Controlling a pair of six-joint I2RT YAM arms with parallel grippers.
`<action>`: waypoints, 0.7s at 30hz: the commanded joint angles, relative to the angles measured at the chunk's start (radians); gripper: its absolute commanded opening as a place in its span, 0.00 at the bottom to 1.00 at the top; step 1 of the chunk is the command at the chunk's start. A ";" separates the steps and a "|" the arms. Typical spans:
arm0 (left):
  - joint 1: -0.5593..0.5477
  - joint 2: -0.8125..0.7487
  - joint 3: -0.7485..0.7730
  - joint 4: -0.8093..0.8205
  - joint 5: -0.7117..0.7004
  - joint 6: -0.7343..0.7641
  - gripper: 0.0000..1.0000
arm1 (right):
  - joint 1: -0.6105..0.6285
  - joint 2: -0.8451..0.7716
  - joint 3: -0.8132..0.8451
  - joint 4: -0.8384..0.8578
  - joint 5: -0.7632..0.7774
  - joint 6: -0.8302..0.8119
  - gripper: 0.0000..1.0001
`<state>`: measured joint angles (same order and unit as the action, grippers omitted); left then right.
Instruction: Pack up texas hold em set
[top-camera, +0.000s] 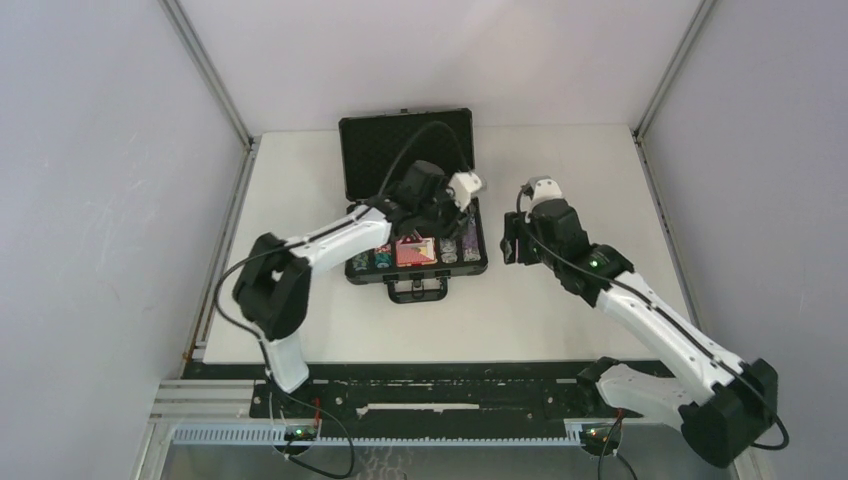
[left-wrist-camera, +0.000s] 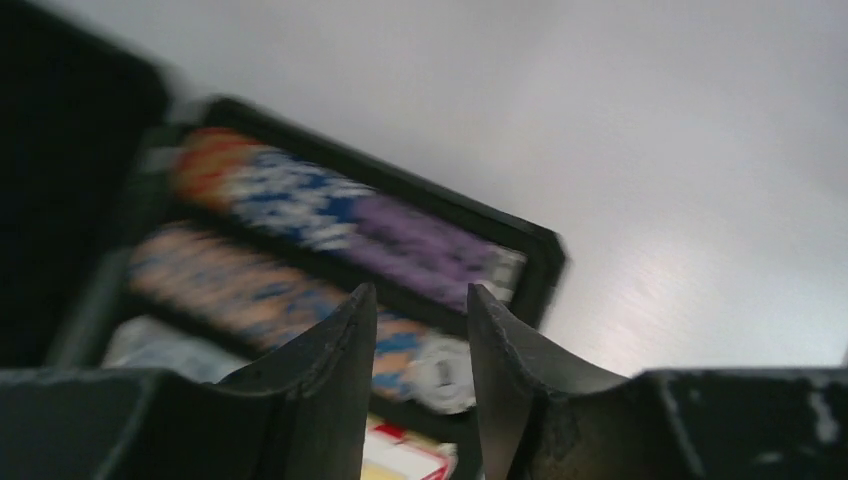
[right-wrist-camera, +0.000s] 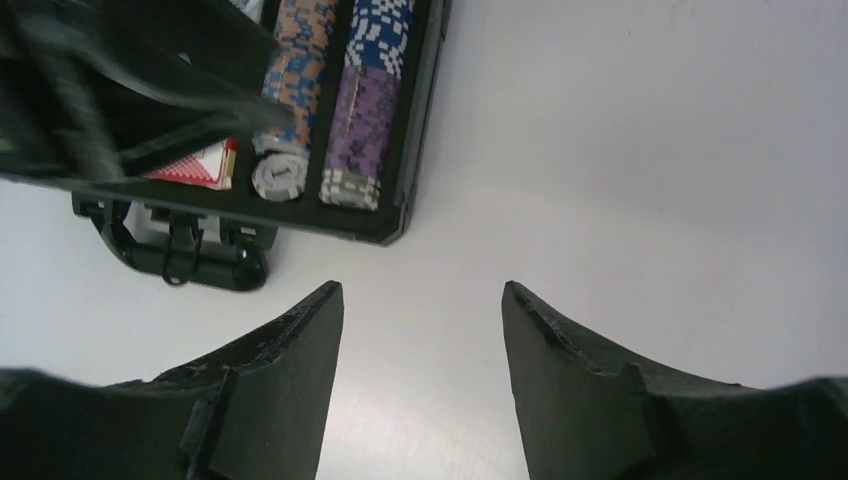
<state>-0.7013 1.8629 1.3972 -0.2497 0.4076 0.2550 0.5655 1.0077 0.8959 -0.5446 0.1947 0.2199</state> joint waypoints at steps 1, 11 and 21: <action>0.058 -0.207 -0.047 0.280 -0.498 -0.235 0.50 | -0.054 0.138 0.061 0.261 -0.110 0.041 0.68; 0.323 -0.266 -0.097 0.289 -0.857 -0.531 0.62 | -0.154 0.795 0.552 0.482 -0.080 -0.008 0.65; 0.386 -0.261 -0.153 0.354 -0.832 -0.514 0.62 | -0.216 1.252 1.050 0.380 -0.085 -0.040 0.49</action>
<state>-0.3210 1.6379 1.2881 0.0238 -0.3946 -0.2470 0.3721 2.2070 1.8267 -0.1390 0.0998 0.2066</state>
